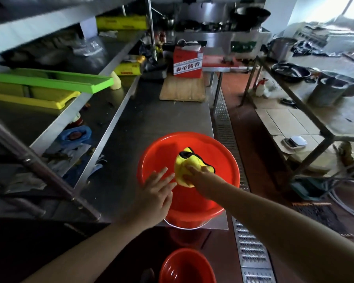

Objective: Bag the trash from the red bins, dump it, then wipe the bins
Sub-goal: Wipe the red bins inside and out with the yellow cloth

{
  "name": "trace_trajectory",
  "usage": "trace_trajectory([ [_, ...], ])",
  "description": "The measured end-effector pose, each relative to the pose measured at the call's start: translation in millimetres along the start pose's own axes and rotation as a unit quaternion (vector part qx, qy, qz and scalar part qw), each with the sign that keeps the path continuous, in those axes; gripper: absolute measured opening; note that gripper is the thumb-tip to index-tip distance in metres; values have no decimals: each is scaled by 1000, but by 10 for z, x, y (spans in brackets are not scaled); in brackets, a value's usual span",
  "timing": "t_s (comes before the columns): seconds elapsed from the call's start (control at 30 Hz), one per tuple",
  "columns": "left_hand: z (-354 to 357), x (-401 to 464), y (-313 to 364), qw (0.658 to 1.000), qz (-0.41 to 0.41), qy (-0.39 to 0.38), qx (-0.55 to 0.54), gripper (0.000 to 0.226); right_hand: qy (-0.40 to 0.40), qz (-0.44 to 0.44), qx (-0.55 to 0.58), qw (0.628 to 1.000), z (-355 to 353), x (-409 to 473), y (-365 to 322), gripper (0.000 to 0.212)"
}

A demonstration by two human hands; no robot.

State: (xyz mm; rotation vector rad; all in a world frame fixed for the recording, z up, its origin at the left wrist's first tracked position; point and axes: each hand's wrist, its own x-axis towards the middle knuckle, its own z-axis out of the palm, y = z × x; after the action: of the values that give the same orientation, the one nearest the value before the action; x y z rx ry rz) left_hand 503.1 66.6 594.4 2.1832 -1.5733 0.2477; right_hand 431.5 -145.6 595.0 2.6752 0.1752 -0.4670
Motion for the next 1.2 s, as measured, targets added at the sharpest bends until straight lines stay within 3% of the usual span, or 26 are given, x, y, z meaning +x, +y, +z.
trace_trajectory([
  [0.2, 282, -209, 724, 994, 93, 51, 36, 33, 78, 74, 78, 991, -121, -438, 212, 59],
  [0.27, 415, -213, 920, 992, 104, 35, 61, 38, 107, 110, 126, 980, -152, -628, 281, 62],
  [0.47, 690, -43, 1160, 992, 7, -22, 121, 50, 146, 170, 134, 965, -121, -1115, 483, 72],
  [0.63, 633, 123, 1144, 990, -71, -64, 104, 27, 143, 212, 165, 953, 26, -1509, 432, 77],
  [0.7, 572, 223, 1020, 990, -102, -53, 83, 20, 134, 216, 176, 951, 67, -1594, 339, 82],
  [0.9, 77, 577, 475, 988, -148, 33, -28, 27, 113, 212, 204, 949, 77, -1532, 2, 82],
  [0.97, -46, 630, 324, 973, -206, 40, -96, 31, 102, 208, 207, 951, 87, -1455, -93, 81],
  [1.07, -162, 600, 197, 903, -344, 34, -254, 38, 92, 199, 209, 953, 112, -1334, -258, 78],
  [1.2, -69, 287, 76, 846, -432, 17, -314, 44, 94, 184, 220, 953, 172, -1168, -489, 79],
])
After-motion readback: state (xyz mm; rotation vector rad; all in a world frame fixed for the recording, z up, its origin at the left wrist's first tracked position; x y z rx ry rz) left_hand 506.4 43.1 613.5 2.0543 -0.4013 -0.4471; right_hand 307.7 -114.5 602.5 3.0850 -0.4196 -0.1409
